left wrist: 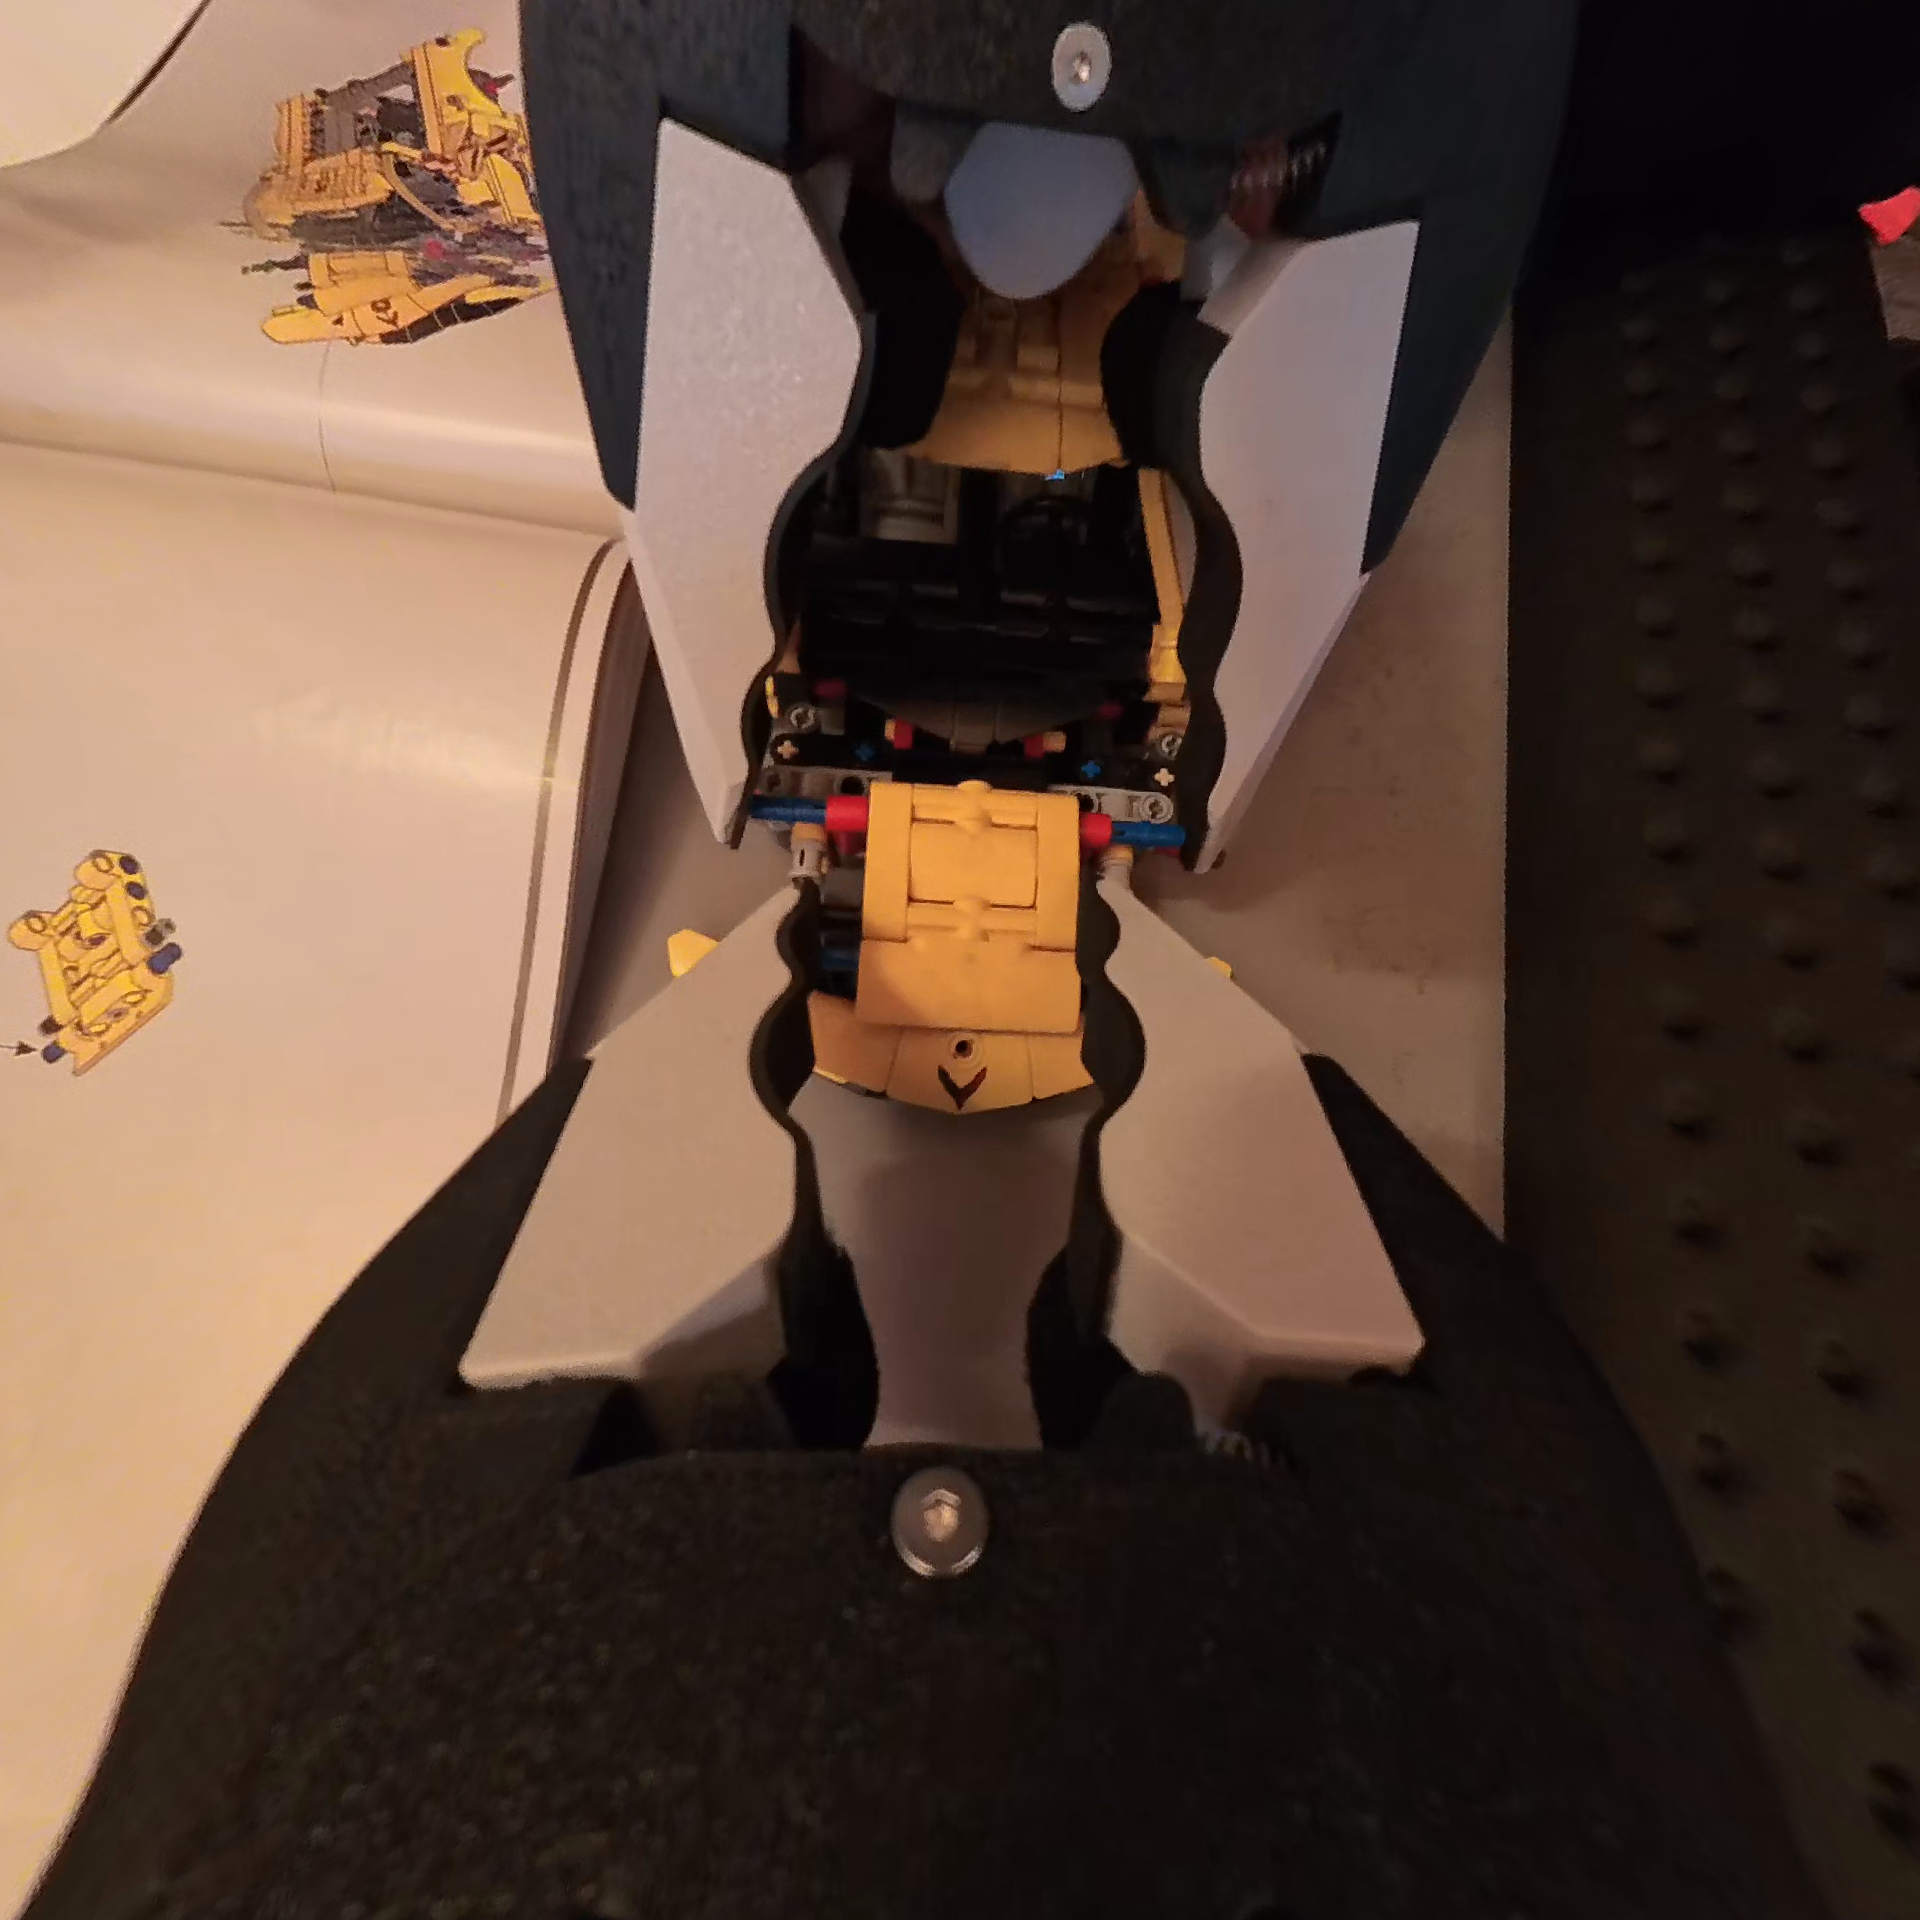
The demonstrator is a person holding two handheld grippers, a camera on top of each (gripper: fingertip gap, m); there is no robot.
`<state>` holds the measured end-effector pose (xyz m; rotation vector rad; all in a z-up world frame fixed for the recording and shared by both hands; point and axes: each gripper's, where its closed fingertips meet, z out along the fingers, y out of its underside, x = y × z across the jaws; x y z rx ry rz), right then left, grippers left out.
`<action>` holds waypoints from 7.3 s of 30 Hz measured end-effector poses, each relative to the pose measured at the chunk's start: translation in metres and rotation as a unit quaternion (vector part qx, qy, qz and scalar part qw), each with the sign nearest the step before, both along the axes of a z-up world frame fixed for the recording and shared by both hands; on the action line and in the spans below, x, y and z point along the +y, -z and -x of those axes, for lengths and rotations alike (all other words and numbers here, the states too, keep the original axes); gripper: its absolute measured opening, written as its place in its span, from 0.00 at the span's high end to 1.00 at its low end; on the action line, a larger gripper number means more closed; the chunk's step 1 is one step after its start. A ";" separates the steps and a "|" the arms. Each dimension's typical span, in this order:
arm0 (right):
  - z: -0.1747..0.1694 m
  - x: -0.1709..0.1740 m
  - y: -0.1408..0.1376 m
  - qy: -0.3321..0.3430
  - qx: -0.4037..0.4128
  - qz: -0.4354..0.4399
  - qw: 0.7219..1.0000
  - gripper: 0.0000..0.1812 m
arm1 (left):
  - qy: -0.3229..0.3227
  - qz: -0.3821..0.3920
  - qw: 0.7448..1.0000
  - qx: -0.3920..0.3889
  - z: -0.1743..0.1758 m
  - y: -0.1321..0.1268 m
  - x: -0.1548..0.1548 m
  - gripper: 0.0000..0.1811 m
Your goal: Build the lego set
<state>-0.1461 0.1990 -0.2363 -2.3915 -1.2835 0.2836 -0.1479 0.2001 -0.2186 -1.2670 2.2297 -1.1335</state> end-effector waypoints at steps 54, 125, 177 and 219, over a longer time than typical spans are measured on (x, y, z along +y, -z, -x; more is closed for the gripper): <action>0.002 0.001 -0.013 -0.027 -0.043 0.020 0.999 0.73 | 0.000 0.018 1.000 0.006 0.001 0.001 0.002 0.73; -0.007 0.003 0.000 0.006 -0.039 0.059 0.997 0.40 | -0.002 0.021 0.999 -0.026 0.006 -0.003 0.013 0.75; 0.002 0.007 -0.018 0.003 -0.022 0.071 0.997 0.78 | -0.014 0.023 0.999 -0.021 0.011 -0.001 0.025 0.86; 0.002 0.005 -0.015 0.001 0.012 0.092 0.996 0.78 | -0.011 0.025 0.999 -0.019 0.012 -0.001 0.024 0.86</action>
